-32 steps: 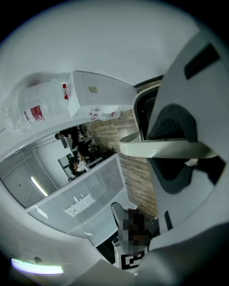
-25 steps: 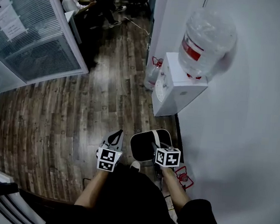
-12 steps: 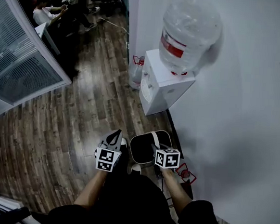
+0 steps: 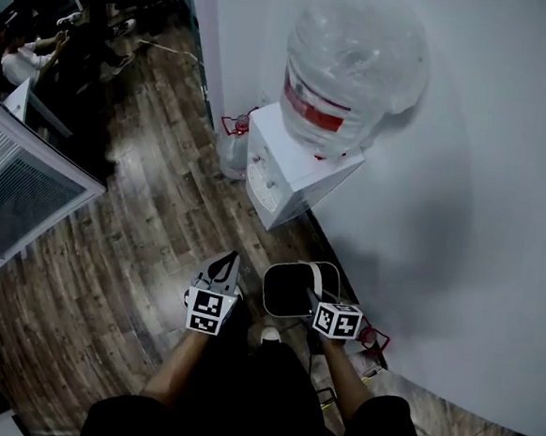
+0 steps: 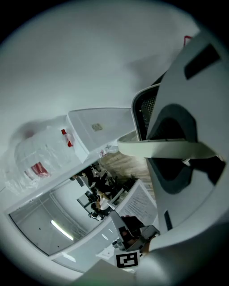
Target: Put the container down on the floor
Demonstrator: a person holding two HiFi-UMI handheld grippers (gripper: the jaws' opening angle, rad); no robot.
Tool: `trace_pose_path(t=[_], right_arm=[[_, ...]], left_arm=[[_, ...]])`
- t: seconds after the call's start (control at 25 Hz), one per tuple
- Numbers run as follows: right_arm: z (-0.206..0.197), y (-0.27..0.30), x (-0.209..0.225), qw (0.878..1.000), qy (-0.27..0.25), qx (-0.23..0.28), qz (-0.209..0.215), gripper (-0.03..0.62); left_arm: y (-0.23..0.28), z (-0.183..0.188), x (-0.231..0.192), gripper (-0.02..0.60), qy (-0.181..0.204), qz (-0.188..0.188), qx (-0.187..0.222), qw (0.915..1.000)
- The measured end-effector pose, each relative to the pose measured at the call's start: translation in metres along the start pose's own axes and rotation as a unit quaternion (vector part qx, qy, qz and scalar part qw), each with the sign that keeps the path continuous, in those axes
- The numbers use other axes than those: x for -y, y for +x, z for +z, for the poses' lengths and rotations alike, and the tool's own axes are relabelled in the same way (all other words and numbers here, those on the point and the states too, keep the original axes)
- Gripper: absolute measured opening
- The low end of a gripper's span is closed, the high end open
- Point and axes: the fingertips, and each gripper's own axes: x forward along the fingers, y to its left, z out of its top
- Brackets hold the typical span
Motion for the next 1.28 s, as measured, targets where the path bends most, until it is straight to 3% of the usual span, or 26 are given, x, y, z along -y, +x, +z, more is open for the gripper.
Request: trace_pose_path(t=[0.4,0.76,1.28], right_arm=[[0.027,0.009,0.022,0.99,0.115,0.038,-0.066,0.069],[0.029,-0.004,0.03,0.987,0.133,0.055,-0.07,0.071],[-0.011,0.011,0.05,0.989,0.131,0.049,-0.051,0.071]], left_arm=[[0.03,0.011,-0.033,0.015,0.013,-0.04,0.008,0.9991],[0.031,0.016,0.003,0.015,0.021,-0.059,0.018,0.9979],[0.056,0.0,0.058,0.015,0.049,-0.103,0.044,0.9925]])
